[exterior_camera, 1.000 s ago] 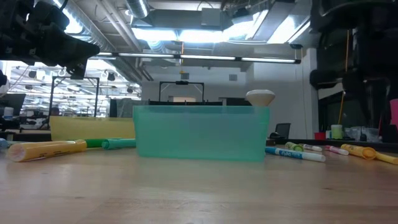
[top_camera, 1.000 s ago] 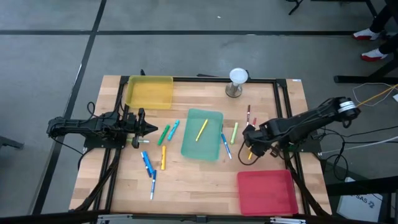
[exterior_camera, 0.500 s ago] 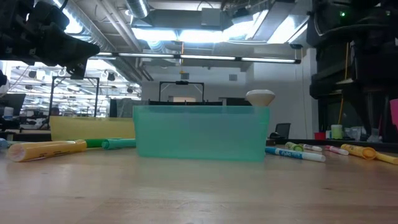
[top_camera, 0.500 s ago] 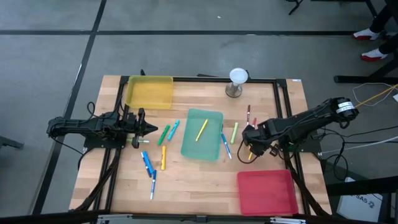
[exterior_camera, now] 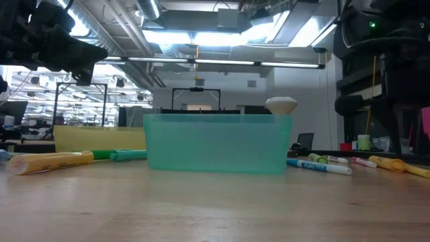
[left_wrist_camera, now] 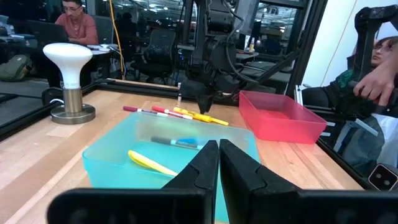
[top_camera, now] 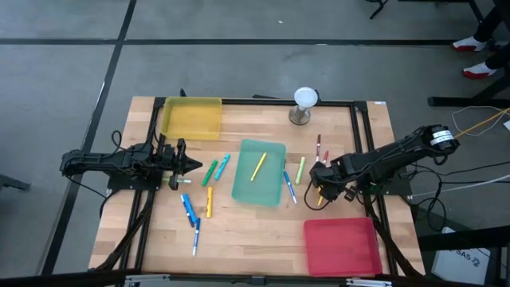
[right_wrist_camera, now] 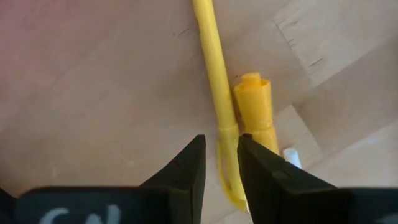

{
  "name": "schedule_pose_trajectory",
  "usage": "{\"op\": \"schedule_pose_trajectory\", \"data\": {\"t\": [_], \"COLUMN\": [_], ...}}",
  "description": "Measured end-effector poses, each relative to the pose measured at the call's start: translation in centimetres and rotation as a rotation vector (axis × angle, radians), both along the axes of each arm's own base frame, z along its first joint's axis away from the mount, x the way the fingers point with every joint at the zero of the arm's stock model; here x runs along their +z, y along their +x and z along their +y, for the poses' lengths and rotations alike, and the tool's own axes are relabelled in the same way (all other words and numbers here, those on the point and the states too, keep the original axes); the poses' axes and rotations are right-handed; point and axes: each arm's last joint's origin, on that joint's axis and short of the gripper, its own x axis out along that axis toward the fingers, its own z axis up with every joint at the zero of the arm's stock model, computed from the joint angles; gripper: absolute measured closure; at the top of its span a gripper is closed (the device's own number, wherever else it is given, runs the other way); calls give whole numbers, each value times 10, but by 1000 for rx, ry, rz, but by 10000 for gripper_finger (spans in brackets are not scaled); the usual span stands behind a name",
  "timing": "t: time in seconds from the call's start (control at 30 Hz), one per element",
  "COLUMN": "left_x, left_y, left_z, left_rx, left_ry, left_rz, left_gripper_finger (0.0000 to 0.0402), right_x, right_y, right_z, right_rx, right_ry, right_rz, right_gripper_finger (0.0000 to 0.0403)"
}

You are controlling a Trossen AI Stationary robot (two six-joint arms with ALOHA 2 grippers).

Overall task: Pick & Place Markers
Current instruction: Put the yellow pen into the green bin

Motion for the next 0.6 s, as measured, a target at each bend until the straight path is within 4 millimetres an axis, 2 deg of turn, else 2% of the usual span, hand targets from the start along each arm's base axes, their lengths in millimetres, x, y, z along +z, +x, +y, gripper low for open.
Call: {"op": "schedule_pose_trajectory", "data": {"t": [0.6], "left_x": [0], "left_y": [0], "left_z": [0], "left_rx": [0], "left_ry": [0], "left_rz": [-1], "left_gripper_finger": [390], "right_x": [-15], "right_y": [10], "right_z": [-7], "right_rx": [-43], "right_ry": [-2], "right_rz": [14], "right_gripper_finger": [311]}}
